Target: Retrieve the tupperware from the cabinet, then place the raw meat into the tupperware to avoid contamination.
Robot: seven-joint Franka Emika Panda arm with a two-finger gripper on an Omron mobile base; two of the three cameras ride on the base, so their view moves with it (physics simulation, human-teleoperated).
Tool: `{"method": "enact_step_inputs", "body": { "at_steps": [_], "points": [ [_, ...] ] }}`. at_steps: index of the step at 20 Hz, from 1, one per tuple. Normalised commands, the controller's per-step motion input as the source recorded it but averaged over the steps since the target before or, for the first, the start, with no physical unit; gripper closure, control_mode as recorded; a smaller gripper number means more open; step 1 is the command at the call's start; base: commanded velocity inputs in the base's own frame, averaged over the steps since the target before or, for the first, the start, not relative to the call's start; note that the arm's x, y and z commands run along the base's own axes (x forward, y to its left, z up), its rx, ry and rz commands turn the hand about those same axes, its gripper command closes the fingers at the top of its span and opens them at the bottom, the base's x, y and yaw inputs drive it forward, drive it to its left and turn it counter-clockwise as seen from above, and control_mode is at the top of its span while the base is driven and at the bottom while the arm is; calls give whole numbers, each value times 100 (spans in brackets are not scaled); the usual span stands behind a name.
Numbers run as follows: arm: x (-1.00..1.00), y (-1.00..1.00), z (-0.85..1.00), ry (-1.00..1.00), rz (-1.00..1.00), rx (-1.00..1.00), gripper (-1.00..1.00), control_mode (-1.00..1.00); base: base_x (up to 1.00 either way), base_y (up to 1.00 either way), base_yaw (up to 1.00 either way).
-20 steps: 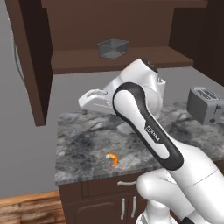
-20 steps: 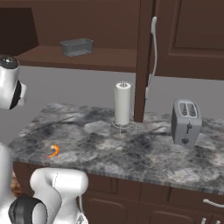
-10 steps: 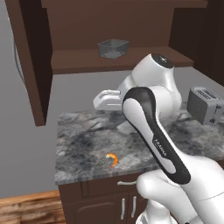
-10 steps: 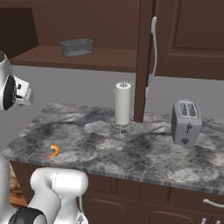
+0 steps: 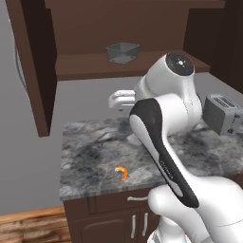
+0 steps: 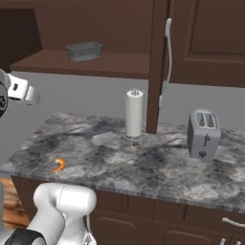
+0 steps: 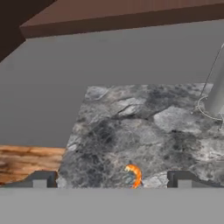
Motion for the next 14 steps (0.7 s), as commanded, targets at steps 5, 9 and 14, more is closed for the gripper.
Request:
{"method": "enact_step_inputs", "body": {
  "at_steps": [5, 9, 14],
  "points": [
    [27, -24, 41, -20, -13, 0, -100, -100, 0, 0, 0],
    [28, -20, 50, -9, -9, 0, -100, -100, 0, 0, 0],
    [28, -18, 49, -4, -8, 0, -100, -100, 0, 0, 0]
  ]
}}
